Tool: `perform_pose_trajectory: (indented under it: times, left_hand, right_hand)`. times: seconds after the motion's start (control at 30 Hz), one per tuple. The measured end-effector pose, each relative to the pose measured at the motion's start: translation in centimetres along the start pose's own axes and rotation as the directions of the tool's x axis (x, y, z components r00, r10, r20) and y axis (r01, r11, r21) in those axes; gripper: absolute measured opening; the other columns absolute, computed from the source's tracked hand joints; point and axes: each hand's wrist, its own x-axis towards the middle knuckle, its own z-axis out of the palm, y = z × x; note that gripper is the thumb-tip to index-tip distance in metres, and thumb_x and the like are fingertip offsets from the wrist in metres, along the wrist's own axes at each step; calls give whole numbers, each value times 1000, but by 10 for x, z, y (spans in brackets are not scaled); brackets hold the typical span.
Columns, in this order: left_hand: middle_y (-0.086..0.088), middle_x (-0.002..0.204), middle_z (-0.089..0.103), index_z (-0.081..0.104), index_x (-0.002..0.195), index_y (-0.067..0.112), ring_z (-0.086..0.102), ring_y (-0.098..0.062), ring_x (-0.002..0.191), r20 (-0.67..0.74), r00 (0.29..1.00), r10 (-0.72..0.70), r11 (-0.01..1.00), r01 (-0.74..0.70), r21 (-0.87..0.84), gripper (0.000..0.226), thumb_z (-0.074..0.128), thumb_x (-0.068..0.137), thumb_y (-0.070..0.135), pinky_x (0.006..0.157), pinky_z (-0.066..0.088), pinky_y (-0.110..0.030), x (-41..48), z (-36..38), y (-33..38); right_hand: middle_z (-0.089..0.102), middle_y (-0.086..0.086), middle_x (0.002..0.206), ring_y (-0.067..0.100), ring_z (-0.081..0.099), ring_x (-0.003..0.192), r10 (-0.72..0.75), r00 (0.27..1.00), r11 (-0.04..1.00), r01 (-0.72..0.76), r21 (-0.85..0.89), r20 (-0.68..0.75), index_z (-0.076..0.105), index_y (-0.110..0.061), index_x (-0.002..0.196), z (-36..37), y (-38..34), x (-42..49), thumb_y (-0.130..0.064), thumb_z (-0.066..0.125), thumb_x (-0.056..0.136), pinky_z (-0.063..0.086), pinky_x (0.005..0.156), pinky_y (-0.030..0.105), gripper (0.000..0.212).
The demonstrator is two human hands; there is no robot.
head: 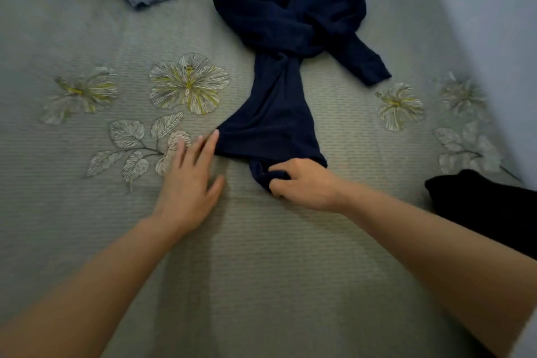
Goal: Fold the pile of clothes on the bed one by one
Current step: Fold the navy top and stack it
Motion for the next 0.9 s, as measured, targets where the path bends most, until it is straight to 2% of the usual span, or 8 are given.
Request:
perform_pose_trajectory:
  times: [0.2,0.3,0.47,0.6,0.67,0.77,0.83,0.9]
  left_hand:
    - [10,154,-10,36,144,38,-15,-23,144,320,844,430,830,-509,227,69,60,82,21,117,4,-40,-91,-8,25]
    - [10,155,19,67,113,27,-7,-16,145,427,719,548,769,-634,82,40,44,82,38,117,1,-39,-152,-16,28]
    - [-3,112,69,66,76,9,62,-9,102,665,709,236,970,-128,-208,33,44,79,34,84,47,-23,-230,-30,46]
    - [0,67,53,51,63,15,47,-14,65,910,415,21,922,345,-178,18,51,66,33,61,35,-27,-238,-49,54]
    - [9,69,59,61,72,19,53,-9,69,956,286,73,903,389,-185,7,56,73,24,63,39,-17,-235,-58,51]
    - [1,74,69,65,84,15,62,-9,62,837,543,59,723,555,-411,16,57,74,24,60,46,-18,-218,-67,44]
    - [1,69,66,65,79,16,60,-9,58,431,892,-133,693,395,-604,4,61,80,15,61,46,-23,-197,-68,37]
    - [4,80,66,67,87,18,59,-9,73,-15,978,-206,869,176,-463,12,62,81,9,72,45,-25,-173,-69,32]
  right_hand:
    - [44,-2,57,17,39,59,109,911,962,-198,189,398,41,-17,50,72,-17,-89,-7,57,72,31,59,36,29]
    - [50,-7,55,10,47,56,237,735,905,-405,130,635,50,-18,50,103,-12,-126,-6,58,76,37,48,22,29]
    - [70,6,94,21,66,89,262,526,901,-434,-10,809,68,-10,103,109,-5,-163,-25,66,83,59,74,33,25]
    - [71,6,75,16,64,65,291,913,890,-368,269,286,60,-12,76,85,-6,-149,-27,63,90,49,54,23,21]
    - [67,3,64,14,59,56,357,924,889,-291,353,-138,57,-12,72,78,-4,-134,-22,61,89,41,47,20,20]
    - [66,0,69,15,60,61,373,854,906,-251,341,-363,57,-14,77,81,-6,-111,-32,64,84,43,53,25,20]
    - [62,-3,84,16,58,73,373,847,919,-284,272,-377,53,-14,90,93,-14,-97,-43,68,80,44,60,29,34]
    - [54,-3,98,18,55,87,403,831,912,-330,245,-383,45,-9,110,109,-23,-86,-47,71,78,41,67,29,56]
